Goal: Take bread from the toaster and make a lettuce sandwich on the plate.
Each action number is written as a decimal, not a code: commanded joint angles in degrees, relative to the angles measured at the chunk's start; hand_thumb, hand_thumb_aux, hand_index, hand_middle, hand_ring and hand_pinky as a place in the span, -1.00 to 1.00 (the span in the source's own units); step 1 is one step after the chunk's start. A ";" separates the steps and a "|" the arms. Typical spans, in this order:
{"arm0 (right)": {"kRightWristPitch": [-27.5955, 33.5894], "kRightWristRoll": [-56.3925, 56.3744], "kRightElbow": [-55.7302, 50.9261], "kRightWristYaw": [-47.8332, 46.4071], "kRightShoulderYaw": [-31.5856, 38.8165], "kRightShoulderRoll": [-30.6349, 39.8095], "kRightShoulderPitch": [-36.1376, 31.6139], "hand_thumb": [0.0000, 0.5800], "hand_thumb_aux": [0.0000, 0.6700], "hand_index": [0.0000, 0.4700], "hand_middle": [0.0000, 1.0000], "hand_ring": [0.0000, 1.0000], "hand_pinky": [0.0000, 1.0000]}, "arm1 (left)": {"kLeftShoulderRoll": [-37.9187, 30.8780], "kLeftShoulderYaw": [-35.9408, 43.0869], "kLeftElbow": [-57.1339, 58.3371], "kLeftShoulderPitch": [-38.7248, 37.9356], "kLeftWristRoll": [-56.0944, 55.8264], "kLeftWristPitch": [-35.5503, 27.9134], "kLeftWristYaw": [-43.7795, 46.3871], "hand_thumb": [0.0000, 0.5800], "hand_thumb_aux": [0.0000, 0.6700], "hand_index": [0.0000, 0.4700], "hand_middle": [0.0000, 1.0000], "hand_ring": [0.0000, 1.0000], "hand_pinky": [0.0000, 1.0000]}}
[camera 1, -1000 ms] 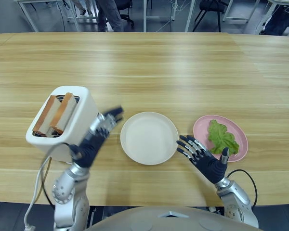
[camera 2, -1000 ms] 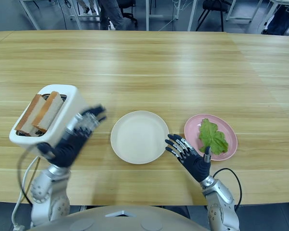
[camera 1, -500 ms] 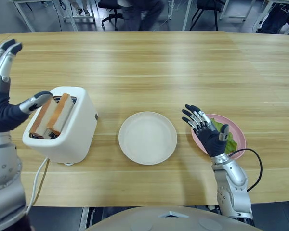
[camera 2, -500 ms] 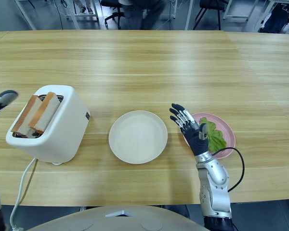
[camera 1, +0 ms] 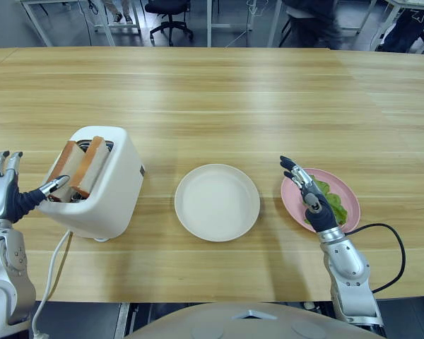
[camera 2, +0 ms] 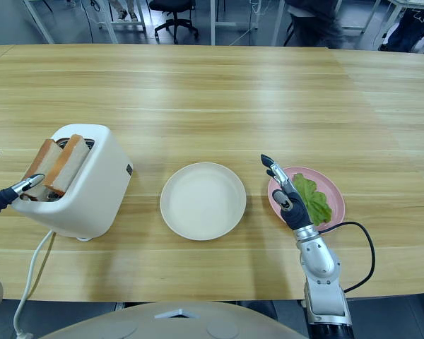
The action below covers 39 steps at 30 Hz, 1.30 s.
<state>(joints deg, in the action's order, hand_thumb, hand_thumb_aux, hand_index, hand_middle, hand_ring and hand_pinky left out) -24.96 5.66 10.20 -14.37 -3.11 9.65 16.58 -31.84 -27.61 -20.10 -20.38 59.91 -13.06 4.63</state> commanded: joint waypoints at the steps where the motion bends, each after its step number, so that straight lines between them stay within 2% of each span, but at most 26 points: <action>1: 0.20 -0.78 0.89 0.63 0.20 0.54 1.02 -1.00 -1.00 -1.00 -1.00 -1.00 -1.00 | -0.92 1.56 1.91 -0.91 1.35 -2.08 1.04 -1.00 -1.00 -1.00 -1.00 -1.00 -1.00; 10: 0.64 -1.28 1.88 1.21 0.84 0.96 1.82 -1.00 -1.00 -1.00 -1.00 -1.00 -1.00 | -1.83 4.21 2.71 -1.37 0.54 -2.74 2.20 -1.00 -1.00 -1.00 -1.00 -1.00 -1.00; 11: 0.73 -1.35 2.02 1.22 0.87 1.03 1.79 -1.00 -1.00 -1.00 -1.00 -1.00 -1.00 | -1.94 4.90 3.12 -1.33 0.13 -2.58 2.53 -0.64 -0.81 -0.82 -1.00 -1.00 -1.00; 13: 0.85 -1.38 2.08 1.23 0.99 1.13 1.65 -1.00 -1.00 -1.00 -1.00 -1.00 -1.00 | -2.20 6.17 3.71 -1.13 -0.37 -2.16 2.97 -0.34 -0.64 -0.65 -1.00 -1.00 -1.00; 14: 0.83 -1.29 2.05 1.32 0.98 1.18 1.59 -1.00 -1.00 -1.00 -1.00 -1.00 -1.00 | -2.41 6.94 3.86 -0.95 -0.53 -1.73 3.08 0.26 -0.22 -0.23 -1.00 -1.00 -1.00; 15: 0.88 -1.17 1.91 1.43 0.91 1.27 1.45 -1.00 -1.00 -1.00 -1.00 -1.00 -1.00 | -2.44 7.74 3.86 -0.67 -0.88 -1.30 3.09 0.26 -0.22 -0.23 -1.00 -1.00 -1.00; 17: 0.86 -1.03 1.60 1.64 0.76 1.42 1.26 -1.00 -1.00 -1.00 -1.00 -1.00 -1.00 | -2.58 9.10 3.47 0.04 -1.38 -0.64 2.88 0.78 0.33 0.30 -1.00 -1.00 -1.00; 18: 0.85 -1.03 1.49 1.72 0.76 1.45 1.23 -1.00 -1.00 -1.00 -1.00 -1.00 -1.00 | -2.71 9.58 3.38 0.40 -1.58 -0.36 2.63 0.97 0.76 0.72 -1.00 -1.00 -1.00; 19: 0.88 -1.03 1.38 1.82 0.79 1.46 1.24 -1.00 -1.00 -1.00 -1.00 -1.00 -1.00 | -2.89 9.94 3.40 0.75 -1.82 -0.14 2.29 0.97 0.76 0.72 -1.00 -1.00 -1.00; 20: 0.84 -0.97 1.26 1.91 0.83 1.48 1.24 -1.00 -1.00 -1.00 -1.00 -1.00 -1.00 | -3.08 10.19 3.47 0.97 -2.12 0.08 2.04 1.00 1.00 0.96 -1.00 -1.00 -1.00; 32: 0.53 0.45 -0.01 3.22 0.82 2.32 0.68 -1.00 -1.00 -1.00 -1.00 -1.00 -1.00 | -2.69 10.57 2.67 2.75 -4.85 1.46 -2.52 1.00 1.00 0.96 -1.00 -1.00 -1.00; 38: -0.90 9.09 -1.87 9.45 -1.98 4.73 -1.55 -1.00 -1.00 -1.00 -1.00 -1.00 -1.00 | -2.39 7.28 0.08 4.39 -6.18 1.97 -8.59 1.00 1.00 0.96 -1.00 -1.00 -1.00; 39: -1.26 10.91 -2.15 10.74 -2.53 5.35 -2.06 -1.00 -1.00 -1.00 -1.00 -1.00 -1.00 | -2.25 6.76 -0.55 4.54 -6.61 2.23 -9.39 1.00 1.00 0.96 -0.86 -0.86 -0.86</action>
<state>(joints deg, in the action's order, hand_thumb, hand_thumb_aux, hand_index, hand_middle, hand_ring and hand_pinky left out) -25.44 12.30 9.46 -6.50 -3.51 13.86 15.13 -34.46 -19.03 -18.99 -16.10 54.16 -11.35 -2.79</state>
